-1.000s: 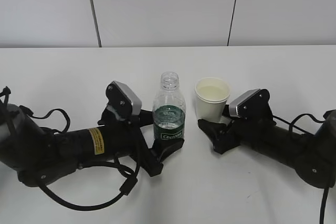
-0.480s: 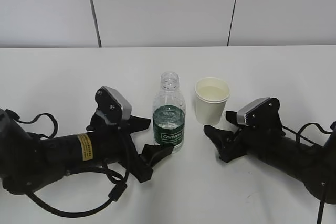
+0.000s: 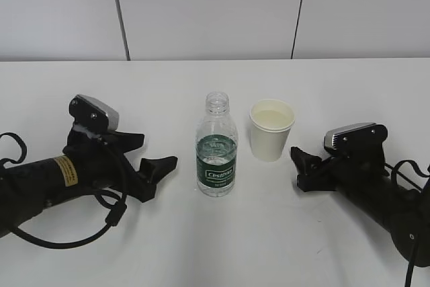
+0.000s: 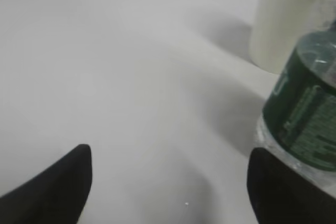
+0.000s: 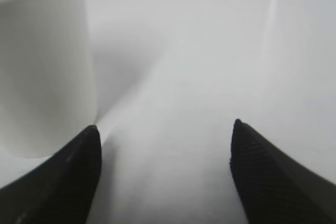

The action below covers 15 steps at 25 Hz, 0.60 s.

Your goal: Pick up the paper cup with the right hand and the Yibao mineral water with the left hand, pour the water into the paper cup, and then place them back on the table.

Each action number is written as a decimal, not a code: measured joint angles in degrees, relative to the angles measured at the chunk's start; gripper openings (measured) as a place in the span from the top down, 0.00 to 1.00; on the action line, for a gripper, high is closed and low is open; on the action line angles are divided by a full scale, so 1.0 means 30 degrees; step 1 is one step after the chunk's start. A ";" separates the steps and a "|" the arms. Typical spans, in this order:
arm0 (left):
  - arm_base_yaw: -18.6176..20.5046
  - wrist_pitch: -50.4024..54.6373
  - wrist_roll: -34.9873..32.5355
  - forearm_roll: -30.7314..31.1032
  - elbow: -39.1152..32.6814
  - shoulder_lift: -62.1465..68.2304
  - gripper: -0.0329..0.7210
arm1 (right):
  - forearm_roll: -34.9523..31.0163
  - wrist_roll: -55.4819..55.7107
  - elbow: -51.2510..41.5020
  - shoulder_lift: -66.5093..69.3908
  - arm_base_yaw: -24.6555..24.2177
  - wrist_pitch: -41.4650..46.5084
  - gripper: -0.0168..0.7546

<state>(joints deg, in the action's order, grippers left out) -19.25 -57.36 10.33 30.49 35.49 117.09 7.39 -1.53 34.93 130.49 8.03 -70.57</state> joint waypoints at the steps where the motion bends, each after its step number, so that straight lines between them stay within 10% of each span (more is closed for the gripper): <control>1: 0.0177 0.0000 0.0000 -0.0195 0.0000 -0.0007 0.22 | -0.0539 -0.0080 0.0000 0.0000 0.0000 0.0000 0.21; 15: 0.1915 0.0736 -0.1918 -0.5630 -0.0059 -0.0047 0.24 | -0.6579 -0.0359 0.0295 -0.0031 0.0035 0.0073 0.21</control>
<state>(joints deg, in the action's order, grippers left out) -13.51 -55.15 4.57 13.60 35.32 116.95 -12.35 -2.60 35.81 130.40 8.14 -70.35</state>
